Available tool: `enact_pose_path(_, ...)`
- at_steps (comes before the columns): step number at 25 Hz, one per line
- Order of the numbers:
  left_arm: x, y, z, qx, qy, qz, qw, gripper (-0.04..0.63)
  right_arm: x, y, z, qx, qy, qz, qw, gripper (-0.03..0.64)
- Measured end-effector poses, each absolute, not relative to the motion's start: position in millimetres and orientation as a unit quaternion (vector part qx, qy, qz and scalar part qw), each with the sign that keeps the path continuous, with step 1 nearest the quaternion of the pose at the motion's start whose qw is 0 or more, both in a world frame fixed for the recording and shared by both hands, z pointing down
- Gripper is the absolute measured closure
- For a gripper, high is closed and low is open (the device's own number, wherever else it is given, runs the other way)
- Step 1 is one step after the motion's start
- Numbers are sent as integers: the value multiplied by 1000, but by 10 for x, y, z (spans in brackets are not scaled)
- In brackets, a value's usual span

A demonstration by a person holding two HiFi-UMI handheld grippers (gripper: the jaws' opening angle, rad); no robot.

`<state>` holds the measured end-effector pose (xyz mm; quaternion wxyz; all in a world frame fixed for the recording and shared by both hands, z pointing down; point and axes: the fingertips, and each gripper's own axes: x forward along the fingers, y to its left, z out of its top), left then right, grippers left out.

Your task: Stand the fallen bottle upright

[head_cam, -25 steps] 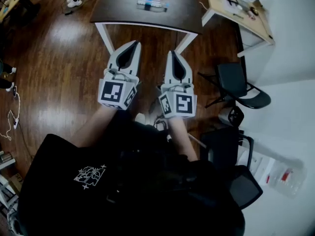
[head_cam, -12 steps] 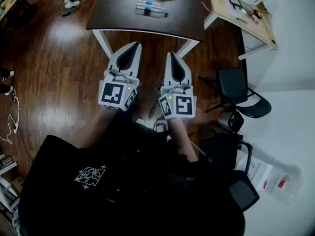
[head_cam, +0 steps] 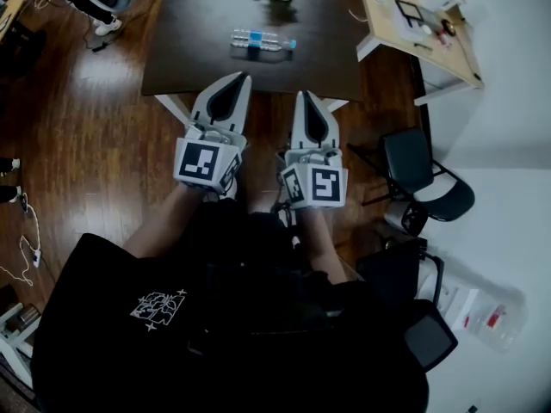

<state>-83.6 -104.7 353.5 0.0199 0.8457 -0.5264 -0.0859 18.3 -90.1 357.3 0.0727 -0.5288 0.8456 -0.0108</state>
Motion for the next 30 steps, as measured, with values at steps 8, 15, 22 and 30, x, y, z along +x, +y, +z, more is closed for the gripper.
enact_pose_path(8,-933,-1719,3580,857,-509,-80,25,595,34,-1525,3611,-538,840,-13,70,594)
enact_pose_path(15,-722,-2183,3792,864,-502,-43,11,595,152,-1996,3689,-530,845,-18,62,594)
enact_pose_path(22,-400,-2653,3975,859,-512,-12,7,595,463,-2490,3717,-510,857,-23,70,594)
enact_pose_path(30,-162,-3073,4504,893,-428,131,-52,595,554,-2703,3767,-499,863,-36,77,594)
